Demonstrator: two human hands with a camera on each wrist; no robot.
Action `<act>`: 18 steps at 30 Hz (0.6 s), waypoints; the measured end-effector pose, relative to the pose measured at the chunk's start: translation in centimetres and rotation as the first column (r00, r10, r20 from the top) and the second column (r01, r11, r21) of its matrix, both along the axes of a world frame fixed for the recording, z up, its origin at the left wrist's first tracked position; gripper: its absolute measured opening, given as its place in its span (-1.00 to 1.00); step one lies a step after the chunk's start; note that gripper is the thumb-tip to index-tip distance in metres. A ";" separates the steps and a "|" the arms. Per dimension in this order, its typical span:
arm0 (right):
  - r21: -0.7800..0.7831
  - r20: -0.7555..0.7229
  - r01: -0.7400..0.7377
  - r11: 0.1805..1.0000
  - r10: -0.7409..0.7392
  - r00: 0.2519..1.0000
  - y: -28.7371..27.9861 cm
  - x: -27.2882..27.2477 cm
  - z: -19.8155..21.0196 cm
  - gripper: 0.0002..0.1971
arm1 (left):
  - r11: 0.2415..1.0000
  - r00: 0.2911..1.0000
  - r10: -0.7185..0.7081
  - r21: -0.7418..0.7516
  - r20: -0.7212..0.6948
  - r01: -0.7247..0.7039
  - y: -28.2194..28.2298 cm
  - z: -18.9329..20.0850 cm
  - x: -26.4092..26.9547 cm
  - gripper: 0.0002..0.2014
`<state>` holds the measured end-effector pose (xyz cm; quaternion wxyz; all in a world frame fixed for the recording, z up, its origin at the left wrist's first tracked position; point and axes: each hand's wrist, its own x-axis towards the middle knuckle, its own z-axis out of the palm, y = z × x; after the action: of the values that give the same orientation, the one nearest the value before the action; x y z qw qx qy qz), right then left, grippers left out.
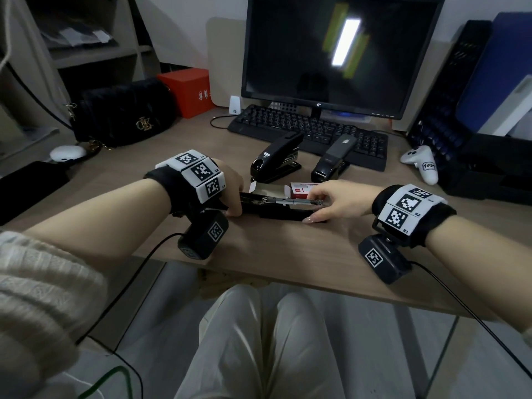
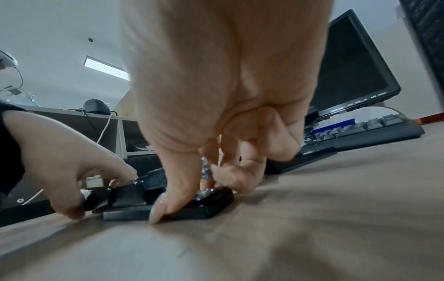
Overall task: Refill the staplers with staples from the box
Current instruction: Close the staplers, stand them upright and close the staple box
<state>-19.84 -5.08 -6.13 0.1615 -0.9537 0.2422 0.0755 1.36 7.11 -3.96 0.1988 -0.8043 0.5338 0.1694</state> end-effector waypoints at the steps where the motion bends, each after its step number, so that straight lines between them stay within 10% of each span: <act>1: 0.008 0.006 0.008 1.000 -0.008 1.000 0.1 0.0 0.0 -0.65 | 1.000 1.000 0.007 -0.002 -0.005 -0.007 0.0 0.0 0.0 -0.57; 18: 0.005 -0.065 -0.047 0.999 0.048 0.997 1.1 0.0 0.2 -0.76 | 0.991 0.979 0.064 -0.106 -0.192 -0.085 0.6 -0.4 0.1 -0.69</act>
<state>-19.80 -3.94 -5.92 0.1535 -0.9559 0.2244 0.1110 1.48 7.67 -4.39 0.0949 -0.8142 0.5283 0.2214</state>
